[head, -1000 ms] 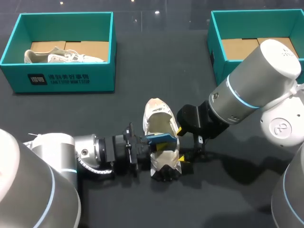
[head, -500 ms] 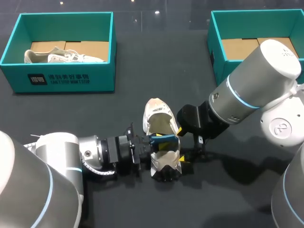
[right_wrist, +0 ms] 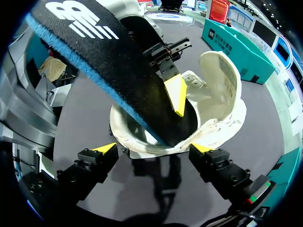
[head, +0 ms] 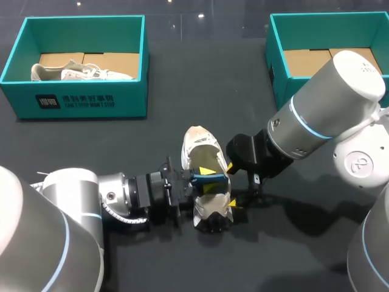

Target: Take the shoe out of the shoebox, open the shoe tongue, remove and reinsert the insole, then place the shoe into the shoebox

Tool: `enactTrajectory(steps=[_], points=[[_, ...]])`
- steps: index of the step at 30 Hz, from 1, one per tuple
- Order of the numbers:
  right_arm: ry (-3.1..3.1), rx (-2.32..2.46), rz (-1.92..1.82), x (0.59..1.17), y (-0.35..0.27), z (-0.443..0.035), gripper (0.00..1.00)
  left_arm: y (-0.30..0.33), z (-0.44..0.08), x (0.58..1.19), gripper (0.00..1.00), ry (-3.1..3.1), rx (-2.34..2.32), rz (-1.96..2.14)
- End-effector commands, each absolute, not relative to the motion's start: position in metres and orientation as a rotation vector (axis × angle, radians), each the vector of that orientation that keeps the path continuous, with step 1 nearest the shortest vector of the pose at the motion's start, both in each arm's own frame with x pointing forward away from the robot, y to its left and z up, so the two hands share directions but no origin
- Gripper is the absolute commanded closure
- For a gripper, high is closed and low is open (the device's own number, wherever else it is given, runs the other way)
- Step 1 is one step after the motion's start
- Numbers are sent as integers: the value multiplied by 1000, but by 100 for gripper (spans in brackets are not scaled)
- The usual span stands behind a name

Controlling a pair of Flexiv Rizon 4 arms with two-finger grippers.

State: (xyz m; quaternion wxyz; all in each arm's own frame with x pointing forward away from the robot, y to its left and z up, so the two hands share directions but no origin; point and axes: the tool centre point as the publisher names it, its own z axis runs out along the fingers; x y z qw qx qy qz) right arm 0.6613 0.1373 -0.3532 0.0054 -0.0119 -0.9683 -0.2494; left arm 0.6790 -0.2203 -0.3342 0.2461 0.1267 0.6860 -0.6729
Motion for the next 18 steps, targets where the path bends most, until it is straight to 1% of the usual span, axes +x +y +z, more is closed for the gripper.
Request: enactTrajectory(steps=[1, 5, 18], points=[[-3032, -37, -780, 660, 138, -354, 0, -218, -330, 676, 77, 1868, 348, -1838], [-3032, -37, -780, 660, 138, -354, 0, -216, -322, 672, 75, 1856, 350, -1843], [-3032, -37, -780, 660, 138, -354, 0, -216, -303, 656, 74, 1837, 399, -1810]])
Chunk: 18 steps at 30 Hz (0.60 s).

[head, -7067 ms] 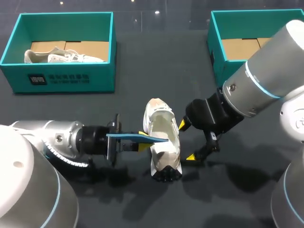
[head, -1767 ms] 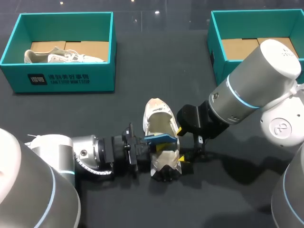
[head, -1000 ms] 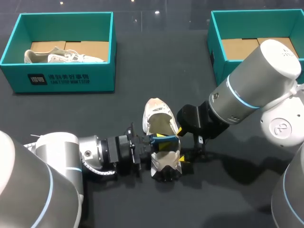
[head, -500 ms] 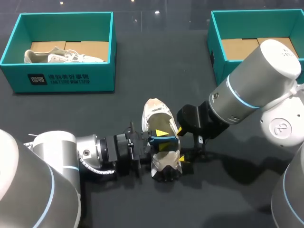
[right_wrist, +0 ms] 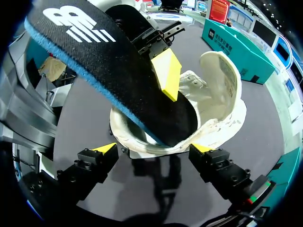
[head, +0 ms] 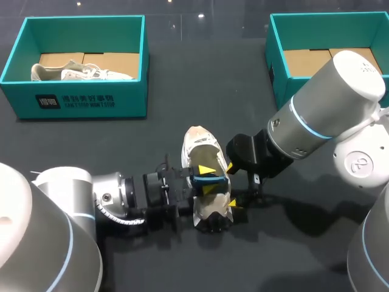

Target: Take the shoe out of the shoebox, open the shoe tongue, remove and reinsert the insole, then place the shoe into the shoebox

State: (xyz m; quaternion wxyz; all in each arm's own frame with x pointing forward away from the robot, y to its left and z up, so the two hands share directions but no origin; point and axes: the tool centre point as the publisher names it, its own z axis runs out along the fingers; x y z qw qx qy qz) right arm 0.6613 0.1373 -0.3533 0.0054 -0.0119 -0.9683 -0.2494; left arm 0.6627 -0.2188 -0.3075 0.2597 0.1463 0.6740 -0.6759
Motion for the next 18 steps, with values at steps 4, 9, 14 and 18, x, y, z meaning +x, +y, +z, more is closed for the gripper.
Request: enactTrajectory(steps=[4, 9, 14, 18], points=[[-3032, -37, -780, 660, 138, -354, 0, -218, -301, 654, 76, 1839, 412, -1795], [-3032, -37, -780, 660, 138, -354, 0, -220, -302, 653, 100, 1833, 439, -1771], [-3032, -37, -780, 660, 138, -354, 0, -221, -307, 658, 100, 1821, 468, -1740], [-3032, -37, -780, 660, 138, -354, 0, -221, -315, 664, 100, 1834, 475, -1717]])
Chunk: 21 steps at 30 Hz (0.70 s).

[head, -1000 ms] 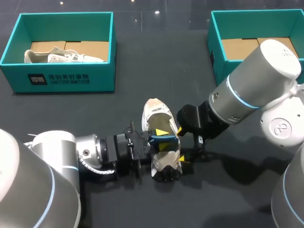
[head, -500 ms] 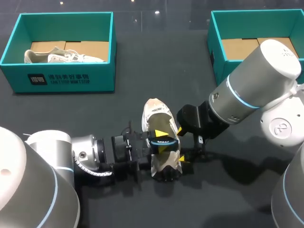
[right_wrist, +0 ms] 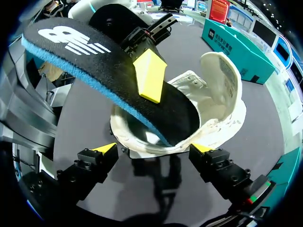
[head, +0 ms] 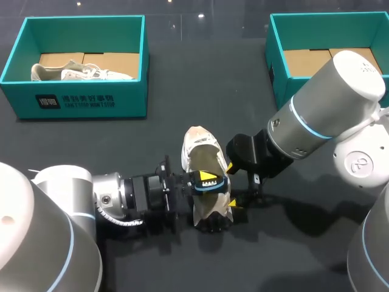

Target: Take the shoe out of the shoebox, open the shoe tongue, remove and reinsert the insole, then place the shoe into the shoebox

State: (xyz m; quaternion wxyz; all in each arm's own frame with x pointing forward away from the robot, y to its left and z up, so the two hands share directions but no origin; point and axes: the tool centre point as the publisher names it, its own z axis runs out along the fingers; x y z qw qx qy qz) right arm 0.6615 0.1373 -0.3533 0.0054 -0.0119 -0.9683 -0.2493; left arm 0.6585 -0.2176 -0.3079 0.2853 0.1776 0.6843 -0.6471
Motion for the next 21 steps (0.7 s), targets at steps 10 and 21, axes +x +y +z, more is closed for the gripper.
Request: enactTrajectory(steps=[10, 21], points=[[-3032, -37, -780, 660, 138, -354, 0, -218, -332, 679, 100, 1861, 464, -1703], [-3032, -37, -780, 660, 138, -354, 0, -217, -351, 692, 100, 1891, 481, -1633]])
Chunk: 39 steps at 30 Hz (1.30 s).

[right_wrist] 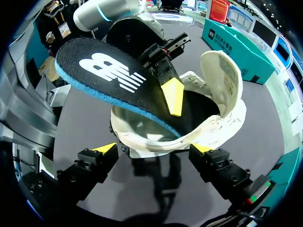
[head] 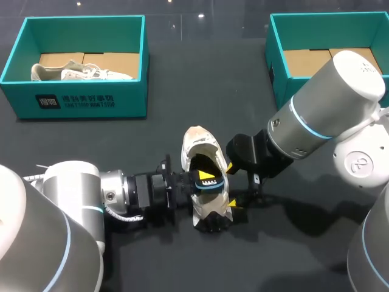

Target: Take the shoe out of the shoebox, open the shoe tongue, remove and reinsert the insole, then place the shoe into the shoebox

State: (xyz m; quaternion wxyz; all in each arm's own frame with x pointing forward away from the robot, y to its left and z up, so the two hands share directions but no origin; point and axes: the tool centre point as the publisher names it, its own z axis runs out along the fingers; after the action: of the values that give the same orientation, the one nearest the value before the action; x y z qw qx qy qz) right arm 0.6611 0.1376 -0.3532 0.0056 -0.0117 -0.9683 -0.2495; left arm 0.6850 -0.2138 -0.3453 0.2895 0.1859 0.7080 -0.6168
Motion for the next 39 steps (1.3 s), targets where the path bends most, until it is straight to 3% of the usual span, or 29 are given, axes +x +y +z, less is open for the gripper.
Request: enactTrajectory(steps=[1, 7, 8, 10, 13, 28, 31, 34, 39], points=[[-3032, -37, -780, 660, 138, -354, 0, -217, -352, 693, 100, 1895, 479, -1622], [-3032, -37, -780, 660, 138, -354, 0, -216, -350, 692, 100, 1902, 465, -1633], [-3032, -37, -780, 660, 138, -354, 0, -216, -349, 690, 97, 1899, 464, -1641], [-3032, -37, -780, 660, 138, -354, 0, -217, -346, 686, 82, 1896, 465, -1648], [-3032, -37, -780, 660, 138, -354, 0, -218, -339, 680, 74, 1890, 466, -1661], [-3032, -37, -780, 660, 138, -354, 0, -215, -307, 658, 76, 1873, 494, -1634], [-3032, -37, -780, 660, 138, -354, 0, -215, -304, 655, 81, 1874, 498, -1632], [-3032, -37, -780, 660, 138, -354, 0, -216, -304, 653, 100, 1883, 516, -1623], [-3032, -37, -780, 660, 138, -354, 0, -219, -313, 658, 100, 1890, 540, -1614]])
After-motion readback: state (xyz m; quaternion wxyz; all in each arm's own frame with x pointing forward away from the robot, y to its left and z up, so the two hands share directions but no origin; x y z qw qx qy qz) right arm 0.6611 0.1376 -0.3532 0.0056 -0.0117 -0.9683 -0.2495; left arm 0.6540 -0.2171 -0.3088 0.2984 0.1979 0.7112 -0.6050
